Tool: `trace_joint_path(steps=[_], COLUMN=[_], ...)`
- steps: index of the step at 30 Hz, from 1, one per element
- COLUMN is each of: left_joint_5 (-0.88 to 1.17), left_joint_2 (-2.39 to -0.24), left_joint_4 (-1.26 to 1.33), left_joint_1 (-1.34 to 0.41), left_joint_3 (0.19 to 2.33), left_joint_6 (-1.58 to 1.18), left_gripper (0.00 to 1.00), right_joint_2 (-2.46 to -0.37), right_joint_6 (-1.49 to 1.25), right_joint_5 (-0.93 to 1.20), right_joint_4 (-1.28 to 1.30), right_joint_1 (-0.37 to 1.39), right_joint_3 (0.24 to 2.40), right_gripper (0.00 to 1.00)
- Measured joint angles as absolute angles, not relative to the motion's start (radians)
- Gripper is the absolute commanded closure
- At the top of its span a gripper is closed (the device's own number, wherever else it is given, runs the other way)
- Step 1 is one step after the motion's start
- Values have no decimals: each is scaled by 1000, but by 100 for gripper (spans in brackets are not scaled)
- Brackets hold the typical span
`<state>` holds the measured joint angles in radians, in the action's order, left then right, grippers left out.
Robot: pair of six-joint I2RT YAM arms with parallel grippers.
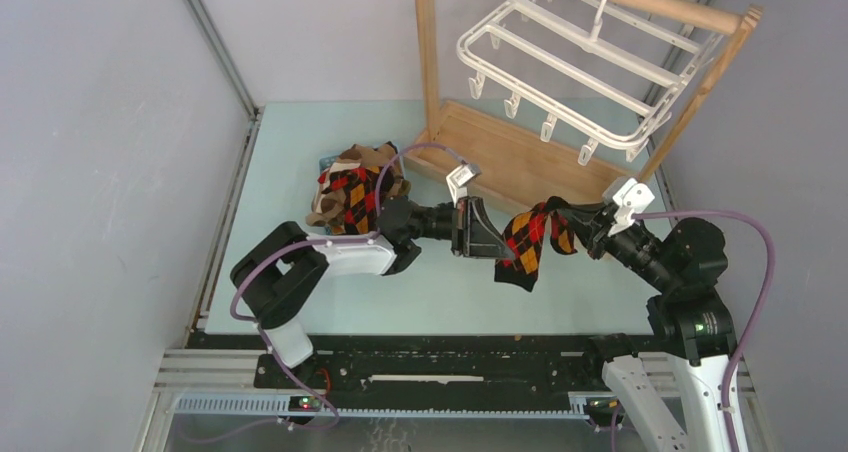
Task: Clip the socks to the hanger
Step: Pick up the sock from the bin.
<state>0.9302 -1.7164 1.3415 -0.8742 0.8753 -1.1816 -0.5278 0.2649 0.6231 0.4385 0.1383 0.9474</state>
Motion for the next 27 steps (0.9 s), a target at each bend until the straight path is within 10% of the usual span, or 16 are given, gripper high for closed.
trace_joint_path(steps=[11,27], left_joint_5=[976,939], left_joint_2=[-1763,-1679], left_joint_4=[1347,974], left_joint_1=[-823,-823], left_joint_3=[878,946], left_joint_6=[-1691,-1789], left_gripper=[100,100], right_joint_2=[-469,-415], right_joint_6=[488,886], right_joint_5=[615,938], right_joint_4=[679,754], right_joint_1=[138,191], right_joint_3=[941,906], right_gripper=[25,14])
